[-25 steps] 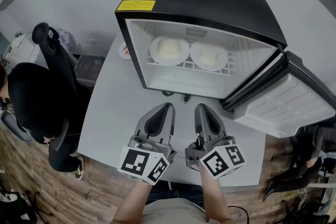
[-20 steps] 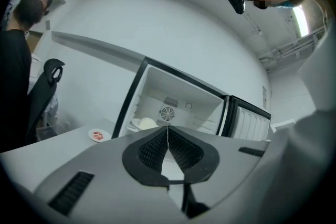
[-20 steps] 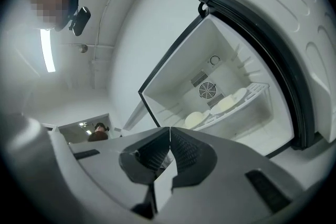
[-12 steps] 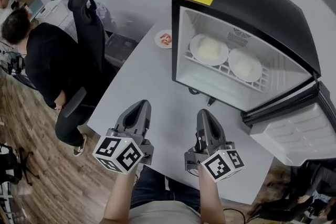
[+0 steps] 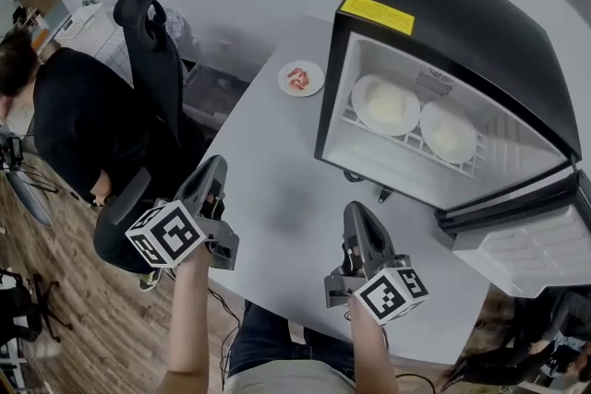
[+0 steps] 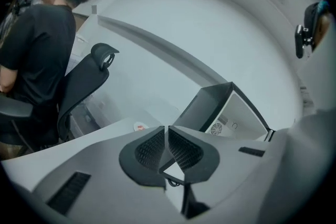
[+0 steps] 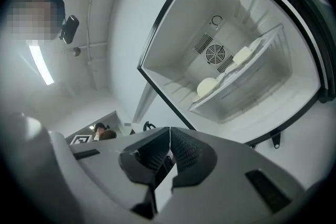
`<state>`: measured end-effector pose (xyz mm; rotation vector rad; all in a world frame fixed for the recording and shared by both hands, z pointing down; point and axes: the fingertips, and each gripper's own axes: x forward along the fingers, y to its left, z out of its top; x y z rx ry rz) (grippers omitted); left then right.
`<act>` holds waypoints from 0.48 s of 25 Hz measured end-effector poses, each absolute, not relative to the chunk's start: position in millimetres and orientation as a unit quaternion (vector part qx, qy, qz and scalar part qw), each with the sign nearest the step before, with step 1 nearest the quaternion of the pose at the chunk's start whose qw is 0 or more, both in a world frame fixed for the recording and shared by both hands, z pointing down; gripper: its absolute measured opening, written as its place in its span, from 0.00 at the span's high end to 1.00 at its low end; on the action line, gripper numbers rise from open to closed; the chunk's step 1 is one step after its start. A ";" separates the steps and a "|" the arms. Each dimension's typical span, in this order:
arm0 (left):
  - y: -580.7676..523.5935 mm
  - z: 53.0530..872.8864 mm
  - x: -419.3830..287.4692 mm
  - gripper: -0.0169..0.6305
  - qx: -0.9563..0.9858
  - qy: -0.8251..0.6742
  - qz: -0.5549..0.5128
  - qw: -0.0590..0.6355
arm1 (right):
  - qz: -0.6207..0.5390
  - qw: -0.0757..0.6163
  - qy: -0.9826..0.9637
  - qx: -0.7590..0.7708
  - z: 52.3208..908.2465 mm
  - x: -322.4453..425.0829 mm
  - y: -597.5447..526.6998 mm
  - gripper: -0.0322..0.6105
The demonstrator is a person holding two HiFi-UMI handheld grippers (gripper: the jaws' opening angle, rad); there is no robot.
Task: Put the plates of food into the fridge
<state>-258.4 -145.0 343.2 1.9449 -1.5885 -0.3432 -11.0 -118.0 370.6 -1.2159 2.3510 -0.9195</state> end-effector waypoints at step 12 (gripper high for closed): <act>-324.2 445.1 -284.6 0.95 0.738 -0.493 -0.044 0.459 | -0.316 0.137 0.789 -0.509 381.6 -73.2 -170.6 0.92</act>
